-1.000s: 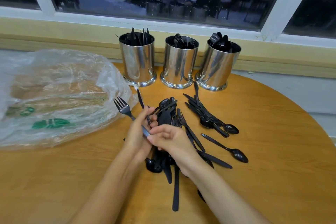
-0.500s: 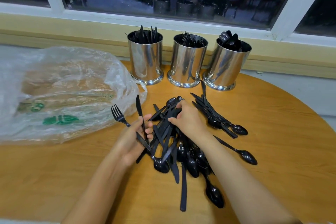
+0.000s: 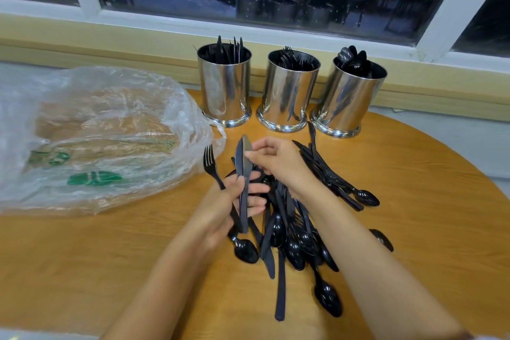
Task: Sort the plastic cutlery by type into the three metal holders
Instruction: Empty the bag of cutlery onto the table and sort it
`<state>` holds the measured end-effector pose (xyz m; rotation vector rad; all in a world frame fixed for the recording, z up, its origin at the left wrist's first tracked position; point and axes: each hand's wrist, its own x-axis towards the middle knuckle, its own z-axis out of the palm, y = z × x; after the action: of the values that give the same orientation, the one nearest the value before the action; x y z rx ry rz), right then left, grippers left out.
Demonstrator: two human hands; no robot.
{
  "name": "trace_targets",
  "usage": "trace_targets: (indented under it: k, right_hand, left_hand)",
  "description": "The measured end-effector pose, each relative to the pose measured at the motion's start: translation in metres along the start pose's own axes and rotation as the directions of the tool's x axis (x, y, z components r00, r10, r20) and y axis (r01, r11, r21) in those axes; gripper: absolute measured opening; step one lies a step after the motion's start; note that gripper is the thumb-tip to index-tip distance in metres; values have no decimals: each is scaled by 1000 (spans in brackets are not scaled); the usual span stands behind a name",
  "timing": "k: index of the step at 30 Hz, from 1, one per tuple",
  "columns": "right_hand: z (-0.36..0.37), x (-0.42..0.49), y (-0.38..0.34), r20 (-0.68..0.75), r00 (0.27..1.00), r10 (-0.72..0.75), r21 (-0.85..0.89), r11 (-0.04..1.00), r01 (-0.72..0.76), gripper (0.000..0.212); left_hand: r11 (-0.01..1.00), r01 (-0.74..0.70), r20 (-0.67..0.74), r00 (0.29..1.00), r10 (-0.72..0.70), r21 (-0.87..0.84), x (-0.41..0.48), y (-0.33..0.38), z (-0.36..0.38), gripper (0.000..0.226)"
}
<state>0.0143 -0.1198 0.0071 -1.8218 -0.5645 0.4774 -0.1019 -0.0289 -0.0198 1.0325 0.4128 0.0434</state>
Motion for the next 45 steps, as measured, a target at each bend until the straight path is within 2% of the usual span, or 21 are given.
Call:
trace_targets:
  k: [2, 5, 7, 13, 16, 19, 21, 23, 25, 27, 29, 32, 35, 37, 40, 45]
  right_hand:
    - [3, 2, 8, -45, 999, -15, -45, 999, 13, 8]
    - [-4, 5, 21, -133, 991, -27, -287, 958, -12, 12]
    - [-4, 6, 29, -134, 991, -24, -406, 913, -32, 16]
    - [10, 12, 39, -138, 990, 8, -550, 831, -84, 40]
    - [11, 20, 38, -137, 987, 87, -470, 871, -142, 37]
    - [2, 24, 31, -151, 973, 172, -138, 971, -193, 26]
    - [-8, 27, 21, -239, 965, 106, 2, 994, -109, 18]
    - [-19, 27, 7, -306, 952, 20, 71, 997, 2, 13]
    - [-26, 23, -6, -247, 969, -9, 121, 992, 40, 12]
    - [-23, 18, -17, -90, 996, -15, 152, 988, 29, 11]
    - [-12, 14, -21, 4, 999, -42, 132, 990, 41, 9]
    - [4, 14, -15, 3, 995, -96, 75, 993, 95, 5]
    - [7, 16, -6, -8, 994, -111, 59, 992, 112, 5]
    - [1, 18, 3, -19, 991, -132, -2, 991, 132, 8]
    - [-9, 17, 20, -12, 988, -154, -261, 954, 145, 10]
    - [-25, 15, 46, 140, 976, -169, -633, 743, 220, 29]
  left_hand:
    - [1000, 7, -30, 1000, -7, -17, 0, -2, -4, 31]
    - [998, -7, -103, 995, 1, -58, 0, -1, -21, 31]
    - [996, -15, -138, 990, 2, -92, -3, 1, -30, 29]
    - [992, -13, -162, 987, -8, -126, -6, 2, -36, 26]
    - [991, -19, -171, 985, -3, -129, -7, 1, -38, 26]
    - [993, -28, -186, 983, 6, -117, -7, 1, -38, 26]
    - [997, -34, -202, 979, 18, -76, -8, 3, -38, 26]
    - [997, -44, -213, 977, 30, -61, -7, 5, -36, 26]
    - [996, -67, -206, 977, 53, -59, -4, 7, -32, 27]
    - [997, -71, -153, 986, 70, -5, -3, 9, -23, 28]
    - [998, -57, -81, 995, 61, 39, -3, 9, -13, 29]
    - [996, -57, -17, 998, 58, 70, -4, 8, -3, 29]
    - [997, -65, -27, 997, 66, 33, -3, 6, -8, 30]
    - [997, -72, -63, 995, 73, 17, -4, 6, -16, 29]
    - [996, -86, -141, 986, 84, -14, -6, 7, -29, 23]
    - [993, -86, -210, 975, 68, -79, -8, 9, -42, 20]
